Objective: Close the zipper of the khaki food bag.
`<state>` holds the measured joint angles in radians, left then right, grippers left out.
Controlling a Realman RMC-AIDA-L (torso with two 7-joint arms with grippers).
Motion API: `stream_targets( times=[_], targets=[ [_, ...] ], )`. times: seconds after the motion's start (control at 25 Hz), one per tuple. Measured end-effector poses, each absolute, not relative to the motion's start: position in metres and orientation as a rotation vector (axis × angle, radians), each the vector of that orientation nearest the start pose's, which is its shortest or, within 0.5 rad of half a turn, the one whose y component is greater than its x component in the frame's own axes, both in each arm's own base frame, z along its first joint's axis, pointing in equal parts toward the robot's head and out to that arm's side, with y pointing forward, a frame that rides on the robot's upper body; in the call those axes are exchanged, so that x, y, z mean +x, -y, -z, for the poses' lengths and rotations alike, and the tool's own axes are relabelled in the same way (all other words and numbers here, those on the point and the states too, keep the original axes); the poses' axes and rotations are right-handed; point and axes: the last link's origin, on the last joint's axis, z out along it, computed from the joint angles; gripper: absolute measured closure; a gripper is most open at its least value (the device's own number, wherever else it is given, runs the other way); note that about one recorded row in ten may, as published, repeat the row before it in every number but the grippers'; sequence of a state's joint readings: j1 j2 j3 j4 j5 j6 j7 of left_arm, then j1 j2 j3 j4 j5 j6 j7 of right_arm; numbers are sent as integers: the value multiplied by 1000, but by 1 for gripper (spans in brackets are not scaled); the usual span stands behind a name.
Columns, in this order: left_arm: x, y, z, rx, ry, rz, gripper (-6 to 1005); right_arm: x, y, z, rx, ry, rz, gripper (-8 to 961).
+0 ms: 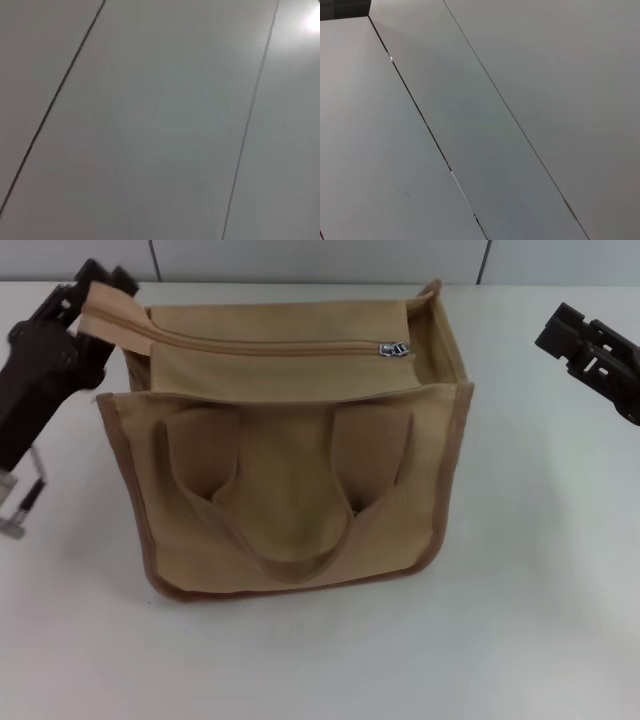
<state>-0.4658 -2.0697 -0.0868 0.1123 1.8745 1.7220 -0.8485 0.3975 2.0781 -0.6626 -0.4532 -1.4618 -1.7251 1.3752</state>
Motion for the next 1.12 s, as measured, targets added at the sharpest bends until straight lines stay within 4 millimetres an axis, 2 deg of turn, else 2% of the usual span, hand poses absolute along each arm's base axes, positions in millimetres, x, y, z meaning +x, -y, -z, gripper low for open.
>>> stream_targets(
  times=[0.08,0.12,0.2,0.24,0.28,0.36,0.4,0.44,0.48,0.52,0.72,0.8,0.88,0.92,0.96,1.04,1.12],
  targets=[
    [-290,-296,-20,-1882,543,1352,589,267,-295,-27,-2249,-819,-1459,302],
    [-306,-287,-30,-1970,480,1205,566,267,-295,-27,-2249,-819,-1459,302],
    [-312,-283,-33,-1994,465,1163,519,268,-294,-27,-2244,-821,-1458,302],
    [-322,-273,-40,-2019,435,1098,496,269,-294,-26,-2243,-812,-1456,301],
    [-322,-273,-40,-2019,435,1098,473,268,-294,-26,-2244,-807,-1456,301],
    [-334,-254,-48,-2021,357,1013,426,267,-294,-25,-2249,-797,-1457,301],
    [-334,-254,-48,-2021,357,1013,403,266,-295,-24,-2253,-792,-1458,301],
    [-340,-241,-49,-2015,310,971,380,265,-296,-24,-2255,-786,-1458,301],
    [-340,-241,-49,-2015,310,971,353,265,-296,-24,-2255,-786,-1458,301],
    [-345,-230,-50,-2002,288,945,327,264,-296,-22,-2259,-770,-1458,301],
    [-353,-214,-53,-1979,295,929,194,260,-297,-19,-2270,-726,-1466,300],
    [-353,-207,-54,-1980,299,943,195,259,-296,-18,-2274,-707,-1466,300],
    [-353,-200,-54,-1989,304,963,195,257,-293,-19,-2285,-640,-1471,299],
    [-354,-192,-55,-2010,322,982,195,255,-285,-19,-2296,-543,-1485,299],
    [-354,-192,-55,-2010,322,982,196,255,-285,-19,-2296,-543,-1485,299],
    [-351,-183,-50,-2138,355,1018,196,253,-272,-19,-2327,-397,-1494,299],
    [-350,-180,-48,-2191,365,1028,197,253,-268,-17,-2348,-352,-1485,299]
  ],
)
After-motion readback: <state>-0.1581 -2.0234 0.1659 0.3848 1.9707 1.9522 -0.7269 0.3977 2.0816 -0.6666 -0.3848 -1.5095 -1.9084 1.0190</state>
